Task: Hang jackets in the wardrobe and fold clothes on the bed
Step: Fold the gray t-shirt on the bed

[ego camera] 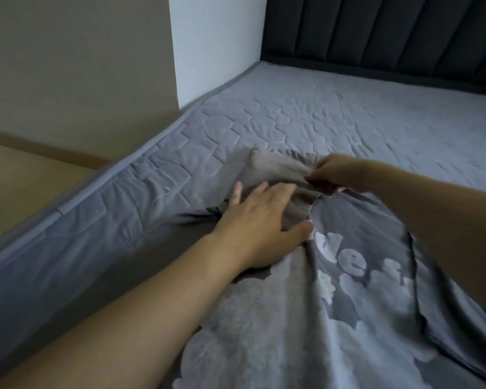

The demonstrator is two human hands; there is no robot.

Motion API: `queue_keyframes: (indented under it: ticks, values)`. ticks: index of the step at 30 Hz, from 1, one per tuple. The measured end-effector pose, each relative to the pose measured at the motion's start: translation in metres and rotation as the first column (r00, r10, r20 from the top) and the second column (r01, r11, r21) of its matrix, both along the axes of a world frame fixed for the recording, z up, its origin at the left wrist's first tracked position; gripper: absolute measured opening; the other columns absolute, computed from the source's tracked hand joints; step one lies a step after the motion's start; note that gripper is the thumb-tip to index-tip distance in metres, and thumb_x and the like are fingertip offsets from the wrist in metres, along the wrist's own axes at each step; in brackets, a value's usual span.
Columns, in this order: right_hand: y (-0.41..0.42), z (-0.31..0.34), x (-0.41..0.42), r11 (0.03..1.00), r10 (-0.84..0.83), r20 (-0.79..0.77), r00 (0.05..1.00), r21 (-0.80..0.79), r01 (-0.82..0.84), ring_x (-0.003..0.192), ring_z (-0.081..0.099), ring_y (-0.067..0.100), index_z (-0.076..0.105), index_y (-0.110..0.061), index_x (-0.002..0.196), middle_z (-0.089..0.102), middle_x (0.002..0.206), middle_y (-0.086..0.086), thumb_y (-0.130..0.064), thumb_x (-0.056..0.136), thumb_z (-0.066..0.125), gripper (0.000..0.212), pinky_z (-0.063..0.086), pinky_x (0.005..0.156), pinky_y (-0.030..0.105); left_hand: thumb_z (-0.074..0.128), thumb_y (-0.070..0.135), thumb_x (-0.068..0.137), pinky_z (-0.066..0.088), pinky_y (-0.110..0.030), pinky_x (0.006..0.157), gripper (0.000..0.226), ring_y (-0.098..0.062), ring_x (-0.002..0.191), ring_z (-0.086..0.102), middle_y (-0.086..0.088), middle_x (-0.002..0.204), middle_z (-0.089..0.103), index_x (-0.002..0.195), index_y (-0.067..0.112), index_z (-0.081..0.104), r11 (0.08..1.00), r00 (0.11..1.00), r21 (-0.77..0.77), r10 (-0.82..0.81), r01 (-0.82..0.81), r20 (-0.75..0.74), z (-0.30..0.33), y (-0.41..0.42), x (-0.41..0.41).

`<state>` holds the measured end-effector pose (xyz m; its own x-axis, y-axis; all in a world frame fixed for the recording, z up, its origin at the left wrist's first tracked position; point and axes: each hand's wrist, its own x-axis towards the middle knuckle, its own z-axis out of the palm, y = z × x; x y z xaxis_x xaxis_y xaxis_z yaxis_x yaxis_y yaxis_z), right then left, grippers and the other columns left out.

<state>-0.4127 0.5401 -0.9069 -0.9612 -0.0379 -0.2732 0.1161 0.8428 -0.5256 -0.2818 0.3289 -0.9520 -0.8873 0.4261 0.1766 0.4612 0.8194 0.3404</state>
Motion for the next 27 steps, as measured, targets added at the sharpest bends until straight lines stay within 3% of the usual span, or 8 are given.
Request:
queue_keyframes:
  ticks: [2, 4, 7, 12, 15, 18, 23, 27]
  values:
    - [-0.010, -0.025, 0.004, 0.984, -0.011, -0.173, 0.985, 0.172, 0.041, 0.066, 0.056, 0.024, 0.062, -0.008, 0.083, 0.063, 0.082, 0.016, -0.029, 0.093, 0.059, 0.024, 0.040, 0.057, 0.026, -0.001, 0.081, 0.079, -0.015, -0.051, 0.117, 0.092, -0.010, 0.150, -0.006, 0.008, 0.164, 0.003, 0.155, 0.030, 0.003, 0.987, 0.994, -0.118, 0.110, -0.109, 0.000, -0.024, -0.014, 0.015]
    - [-0.017, -0.048, 0.017, 0.947, 0.001, -0.337, 0.941, 0.304, 0.107, 0.095, 0.057, 0.032, 0.057, -0.008, 0.098, 0.062, 0.108, 0.019, -0.035, 0.098, 0.046, 0.029, 0.040, 0.075, 0.033, -0.010, 0.082, 0.075, -0.021, -0.048, 0.115, 0.097, -0.008, 0.148, -0.015, 0.009, 0.164, -0.006, 0.156, 0.029, -0.001, 0.971, 0.987, -0.176, 0.161, -0.160, -0.007, -0.040, -0.022, 0.025]
    - [-0.027, -0.067, 0.053, 0.951, -0.040, -0.504, 0.863, 0.245, 0.188, 0.115, 0.048, 0.040, 0.052, -0.009, 0.112, 0.053, 0.123, 0.021, -0.040, 0.100, 0.035, 0.037, 0.037, 0.093, 0.045, -0.011, 0.085, 0.071, -0.023, -0.049, 0.114, 0.102, -0.009, 0.148, -0.017, 0.008, 0.164, -0.008, 0.156, 0.028, -0.001, 0.959, 0.982, -0.210, 0.191, -0.189, -0.010, -0.042, -0.017, 0.023]
    - [-0.036, -0.079, 0.143, 0.941, 0.008, -0.349, 0.937, 0.319, 0.110, 0.148, 0.010, 0.025, 0.017, -0.021, 0.153, 0.014, 0.161, 0.005, -0.063, 0.093, 0.012, 0.073, 0.004, 0.118, 0.048, -0.005, 0.089, 0.070, -0.022, -0.056, 0.112, 0.104, -0.010, 0.147, -0.021, 0.008, 0.163, -0.014, 0.156, 0.030, -0.005, 0.917, 0.958, -0.311, 0.282, -0.252, 0.056, -0.031, -0.017, 0.037]
    - [-0.038, -0.084, 0.197, 0.940, 0.016, -0.250, 0.968, 0.334, 0.071, 0.149, -0.006, 0.021, 0.004, -0.023, 0.155, -0.003, 0.163, 0.002, -0.069, 0.082, -0.004, 0.087, -0.005, 0.119, 0.044, -0.009, 0.089, 0.069, -0.023, -0.058, 0.110, 0.102, -0.014, 0.147, -0.024, 0.008, 0.162, -0.018, 0.155, 0.034, -0.008, 0.896, 0.932, -0.330, 0.347, -0.297, 0.105, -0.027, -0.031, 0.064]
    - [-0.042, -0.081, 0.236, 0.942, 0.034, -0.169, 0.985, 0.334, 0.025, 0.149, -0.011, 0.020, -0.001, -0.021, 0.155, -0.009, 0.163, 0.002, -0.068, 0.088, 0.000, 0.082, -0.008, 0.119, 0.043, -0.014, 0.085, 0.070, -0.023, -0.059, 0.110, 0.097, -0.019, 0.147, -0.023, 0.006, 0.163, -0.017, 0.154, 0.037, -0.009, 0.865, 0.903, -0.350, 0.418, -0.360, 0.104, -0.025, -0.058, 0.105]
    - [-0.051, -0.065, 0.296, 0.937, 0.120, -0.102, 0.987, 0.341, -0.079, 0.149, -0.012, 0.020, -0.005, -0.021, 0.155, -0.011, 0.163, 0.002, -0.066, 0.092, 0.001, 0.078, -0.007, 0.119, 0.042, -0.001, 0.082, 0.081, -0.008, -0.063, 0.111, 0.084, -0.027, 0.150, -0.010, 0.003, 0.164, -0.007, 0.154, 0.040, -0.005, 0.770, 0.802, -0.397, 0.584, -0.500, 0.123, -0.015, -0.120, 0.175]
    - [-0.069, -0.055, 0.348, 0.954, 0.234, -0.374, 0.897, 0.264, -0.138, 0.147, 0.016, 0.024, 0.020, -0.017, 0.152, 0.018, 0.160, 0.005, -0.050, 0.101, 0.023, 0.061, 0.011, 0.119, 0.039, 0.020, 0.076, 0.087, 0.032, -0.048, 0.104, 0.086, -0.034, 0.134, 0.037, -0.015, 0.149, 0.038, 0.149, 0.017, 0.030, 0.603, 0.677, -0.421, 0.735, -0.678, -0.038, -0.005, -0.162, 0.226]
